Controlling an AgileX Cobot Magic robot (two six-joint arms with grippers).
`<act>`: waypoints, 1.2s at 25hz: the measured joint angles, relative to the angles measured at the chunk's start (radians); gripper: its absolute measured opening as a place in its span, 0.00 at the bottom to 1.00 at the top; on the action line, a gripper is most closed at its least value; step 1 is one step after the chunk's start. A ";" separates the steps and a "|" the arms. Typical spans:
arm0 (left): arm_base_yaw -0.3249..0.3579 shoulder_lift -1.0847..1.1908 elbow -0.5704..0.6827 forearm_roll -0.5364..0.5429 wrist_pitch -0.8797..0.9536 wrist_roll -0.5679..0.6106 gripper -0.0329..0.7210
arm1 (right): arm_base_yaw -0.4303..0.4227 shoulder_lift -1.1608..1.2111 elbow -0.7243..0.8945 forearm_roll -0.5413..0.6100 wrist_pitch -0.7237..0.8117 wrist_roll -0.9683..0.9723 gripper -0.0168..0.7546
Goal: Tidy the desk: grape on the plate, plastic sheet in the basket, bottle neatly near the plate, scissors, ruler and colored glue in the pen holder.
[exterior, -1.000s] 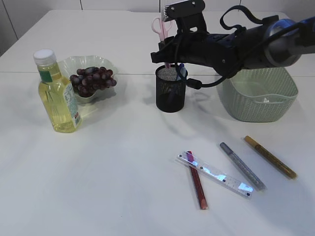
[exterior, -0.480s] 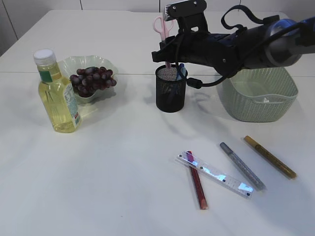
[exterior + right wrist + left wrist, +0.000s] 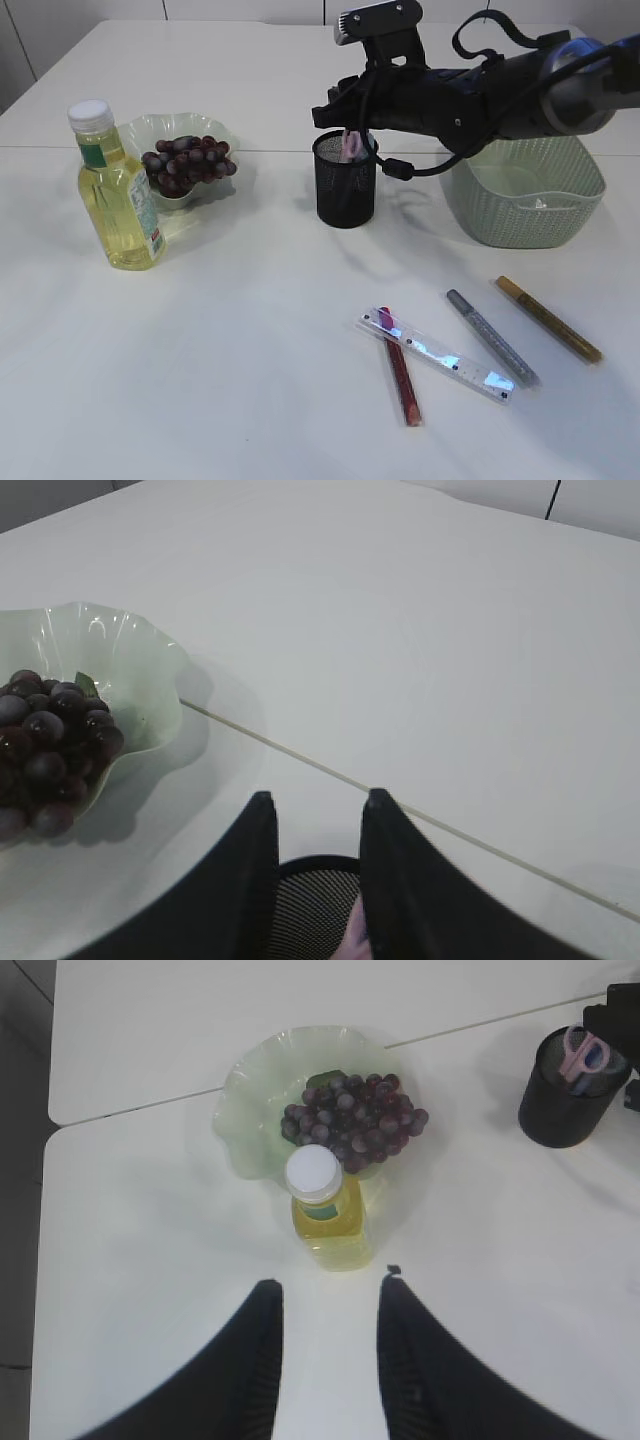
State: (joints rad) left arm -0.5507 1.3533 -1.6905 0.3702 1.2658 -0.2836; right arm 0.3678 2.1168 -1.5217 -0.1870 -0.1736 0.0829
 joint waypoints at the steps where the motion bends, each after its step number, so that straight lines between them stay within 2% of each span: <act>1: 0.000 0.000 0.000 0.000 0.000 0.000 0.36 | 0.000 0.000 0.000 0.000 0.003 0.000 0.34; 9: 0.000 0.000 0.000 0.000 0.000 0.000 0.36 | -0.001 0.000 0.000 0.000 0.014 0.000 0.34; 12: 0.000 0.000 0.000 0.000 0.000 0.000 0.36 | -0.001 0.001 -0.023 0.006 0.072 0.000 0.34; 21: 0.000 0.000 0.000 0.000 0.000 0.000 0.36 | -0.001 -0.011 -0.232 0.025 0.510 -0.002 0.34; 26: 0.000 0.000 0.000 0.000 -0.002 0.000 0.36 | -0.001 -0.030 -0.332 0.126 0.773 -0.002 0.35; 30: 0.000 0.000 0.000 0.000 -0.004 0.000 0.36 | -0.001 -0.032 -0.388 0.187 1.017 -0.002 0.41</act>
State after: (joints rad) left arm -0.5507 1.3533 -1.6905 0.3702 1.2615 -0.2836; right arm 0.3669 2.0852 -1.9092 0.0000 0.8434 0.0809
